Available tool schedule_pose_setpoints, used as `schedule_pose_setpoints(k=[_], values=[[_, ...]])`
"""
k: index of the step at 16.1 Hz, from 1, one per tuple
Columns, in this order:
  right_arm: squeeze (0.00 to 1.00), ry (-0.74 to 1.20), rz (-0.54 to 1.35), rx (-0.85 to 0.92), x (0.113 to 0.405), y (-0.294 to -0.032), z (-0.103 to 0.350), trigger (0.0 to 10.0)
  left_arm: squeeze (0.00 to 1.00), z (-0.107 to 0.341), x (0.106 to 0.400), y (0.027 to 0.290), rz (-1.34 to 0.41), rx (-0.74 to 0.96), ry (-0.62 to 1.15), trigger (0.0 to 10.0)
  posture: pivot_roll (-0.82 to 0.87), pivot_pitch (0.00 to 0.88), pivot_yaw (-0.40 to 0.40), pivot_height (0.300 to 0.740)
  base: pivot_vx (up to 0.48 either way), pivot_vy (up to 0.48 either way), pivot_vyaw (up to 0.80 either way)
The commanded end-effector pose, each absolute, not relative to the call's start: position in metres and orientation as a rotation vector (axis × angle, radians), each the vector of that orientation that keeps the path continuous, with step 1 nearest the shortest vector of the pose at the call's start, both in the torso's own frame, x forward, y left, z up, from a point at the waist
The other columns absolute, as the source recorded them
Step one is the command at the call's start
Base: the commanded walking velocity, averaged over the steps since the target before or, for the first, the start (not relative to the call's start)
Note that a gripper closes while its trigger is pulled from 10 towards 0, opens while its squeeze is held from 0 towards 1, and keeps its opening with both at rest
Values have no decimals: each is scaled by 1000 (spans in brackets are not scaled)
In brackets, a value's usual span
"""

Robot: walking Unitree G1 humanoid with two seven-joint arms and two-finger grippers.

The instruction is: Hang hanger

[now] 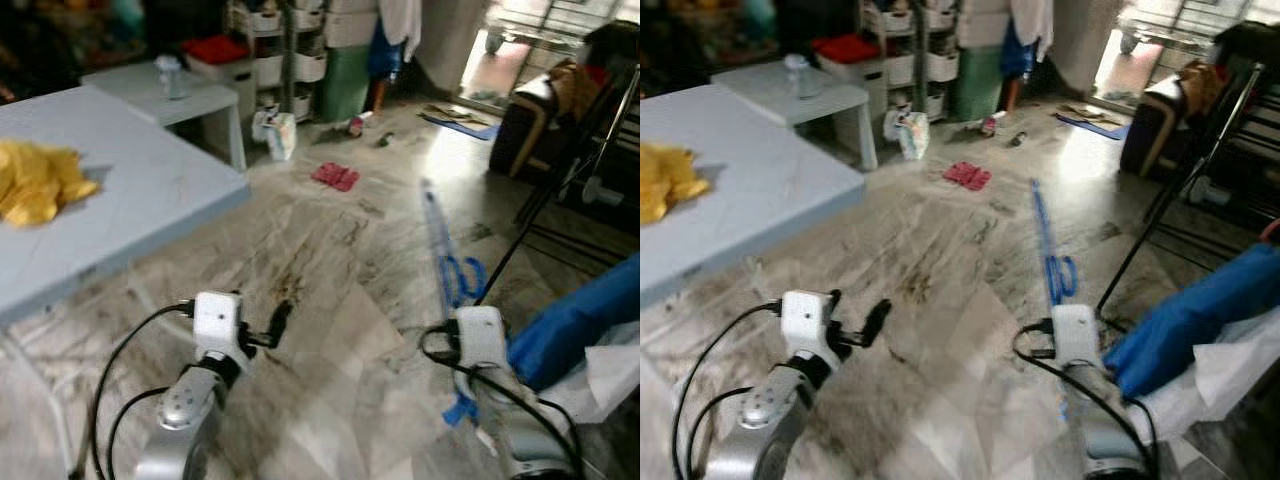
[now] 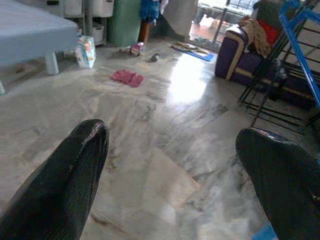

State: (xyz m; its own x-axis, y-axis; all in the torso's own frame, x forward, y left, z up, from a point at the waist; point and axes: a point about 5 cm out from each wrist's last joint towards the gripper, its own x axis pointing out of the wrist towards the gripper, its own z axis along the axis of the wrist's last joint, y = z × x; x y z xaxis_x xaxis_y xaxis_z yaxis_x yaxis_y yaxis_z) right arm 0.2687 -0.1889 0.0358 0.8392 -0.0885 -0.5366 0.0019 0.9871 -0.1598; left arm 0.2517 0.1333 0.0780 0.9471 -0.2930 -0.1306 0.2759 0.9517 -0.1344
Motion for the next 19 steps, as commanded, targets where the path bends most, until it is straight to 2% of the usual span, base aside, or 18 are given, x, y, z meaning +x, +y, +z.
schedule_pose_setpoints(k=[1, 4, 13, 19], values=[[0, 548, -44, -152, 273, -187, 41, 10000, 0, 78, 252, 135, -291, -110, 159, 10000, 71, 0, -69, 740, 382, 289, -800], [0, 550, -42, -152, 273, -186, 41, 10000, 0, 72, 251, 131, -292, -96, 202, 10000, 68, 0, -72, 740, 125, 100, -708], [0, 546, -56, -126, 275, -185, 42, 10000, 0, 69, 252, 128, -292, -107, 245, 10000, 65, 0, -74, 740, 0, 0, 0], [0, 555, -51, -139, 276, -185, 41, 10000, 0, 68, 251, 124, -311, -97, 245, 10000, 63, 0, -77, 740, 0, 301, -800]])
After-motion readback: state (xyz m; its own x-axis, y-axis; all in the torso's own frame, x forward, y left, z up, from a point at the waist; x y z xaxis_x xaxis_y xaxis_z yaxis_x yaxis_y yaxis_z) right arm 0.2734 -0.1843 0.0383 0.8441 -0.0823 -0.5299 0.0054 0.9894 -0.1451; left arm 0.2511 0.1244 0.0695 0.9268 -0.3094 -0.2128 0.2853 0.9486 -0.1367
